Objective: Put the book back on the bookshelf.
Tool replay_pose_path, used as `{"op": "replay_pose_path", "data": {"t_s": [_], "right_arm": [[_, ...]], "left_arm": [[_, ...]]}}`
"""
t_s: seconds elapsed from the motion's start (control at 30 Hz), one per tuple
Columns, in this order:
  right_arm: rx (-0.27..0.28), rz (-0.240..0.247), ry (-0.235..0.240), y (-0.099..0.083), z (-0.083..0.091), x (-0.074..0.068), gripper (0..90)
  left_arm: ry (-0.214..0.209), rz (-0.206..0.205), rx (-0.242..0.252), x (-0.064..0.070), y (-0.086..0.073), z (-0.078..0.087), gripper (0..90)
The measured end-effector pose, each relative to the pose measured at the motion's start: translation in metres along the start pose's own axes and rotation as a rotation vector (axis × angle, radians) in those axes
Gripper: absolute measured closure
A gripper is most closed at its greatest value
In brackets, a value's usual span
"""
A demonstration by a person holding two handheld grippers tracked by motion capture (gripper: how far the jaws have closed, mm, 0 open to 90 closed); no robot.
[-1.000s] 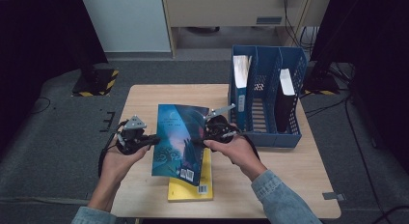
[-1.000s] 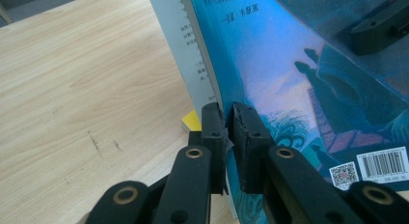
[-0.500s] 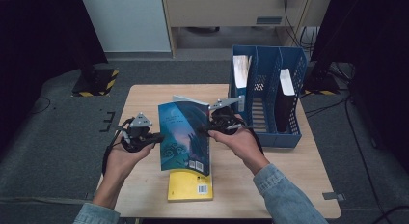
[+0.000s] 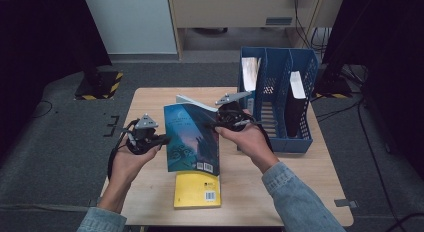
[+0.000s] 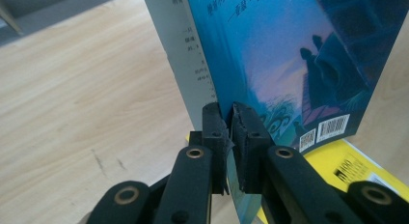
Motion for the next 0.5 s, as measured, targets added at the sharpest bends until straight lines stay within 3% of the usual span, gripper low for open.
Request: {"op": "replay_pose_path", "data": {"t_s": [0.27,0.5], "right_arm": [[0.015,0.001,-0.010,0.011,-0.008,0.007,72.3],[0.006,0.010,-0.005,0.003,-0.005,0.004,72.0]], "left_arm": [[0.038,0.020,0.020,-0.015,0.004,-0.012,84.0],[0.047,0.011,0.028,-0.008,-0.003,-0.012,83.9]]}}
Point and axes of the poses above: each handheld gripper's, and its own axes: z roughly backward along the jaws, y roughly out of its top, x roughly to its right, the point moved 8 cm from there along -z, roughly forward along the jaws, and after that the axes turned 6 degrees about -z, right-handed, at the moved point
